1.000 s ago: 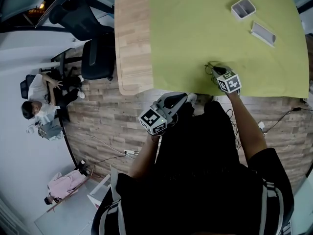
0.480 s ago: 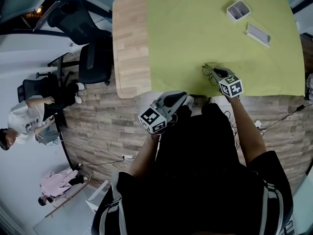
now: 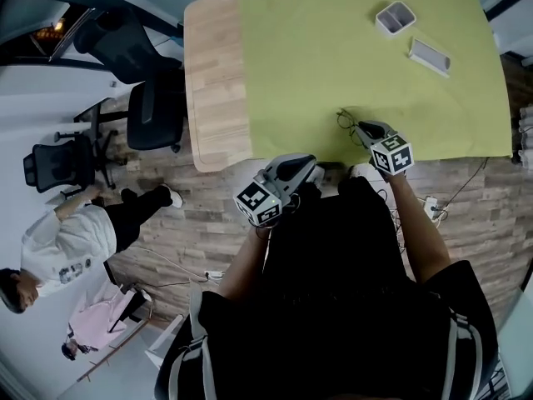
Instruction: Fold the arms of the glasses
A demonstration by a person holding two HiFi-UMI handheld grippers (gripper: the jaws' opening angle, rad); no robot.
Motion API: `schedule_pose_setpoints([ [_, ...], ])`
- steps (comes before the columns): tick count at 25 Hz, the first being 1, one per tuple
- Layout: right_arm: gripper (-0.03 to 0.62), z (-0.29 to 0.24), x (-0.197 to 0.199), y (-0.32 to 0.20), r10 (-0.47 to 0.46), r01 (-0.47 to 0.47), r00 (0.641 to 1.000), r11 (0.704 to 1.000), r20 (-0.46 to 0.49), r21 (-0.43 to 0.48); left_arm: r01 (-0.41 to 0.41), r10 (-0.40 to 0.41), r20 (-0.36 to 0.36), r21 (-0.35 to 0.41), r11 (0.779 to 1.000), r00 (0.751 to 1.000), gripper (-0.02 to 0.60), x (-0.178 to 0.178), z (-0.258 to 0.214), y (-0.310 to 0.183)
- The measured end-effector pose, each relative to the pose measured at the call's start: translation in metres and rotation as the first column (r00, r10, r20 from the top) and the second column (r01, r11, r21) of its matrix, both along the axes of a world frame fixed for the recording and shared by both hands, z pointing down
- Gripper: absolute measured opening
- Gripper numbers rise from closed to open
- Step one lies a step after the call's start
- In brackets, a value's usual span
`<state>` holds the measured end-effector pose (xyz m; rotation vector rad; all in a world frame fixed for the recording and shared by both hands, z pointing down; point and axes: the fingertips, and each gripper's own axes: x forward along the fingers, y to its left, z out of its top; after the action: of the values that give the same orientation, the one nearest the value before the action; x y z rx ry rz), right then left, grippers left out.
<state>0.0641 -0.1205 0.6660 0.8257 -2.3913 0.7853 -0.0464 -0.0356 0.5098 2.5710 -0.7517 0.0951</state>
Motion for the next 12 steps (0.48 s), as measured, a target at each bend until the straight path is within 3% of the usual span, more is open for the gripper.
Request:
schedule_pose_setpoints([
  [12,0.035,-0.039,-0.014,0.013,0.028,-0.027,0.996,1.0,0.08,-0.006,-0.005,0.005,-0.035,0.009,1.0,0.999,0.018,-0.003,-0.002,-0.001],
])
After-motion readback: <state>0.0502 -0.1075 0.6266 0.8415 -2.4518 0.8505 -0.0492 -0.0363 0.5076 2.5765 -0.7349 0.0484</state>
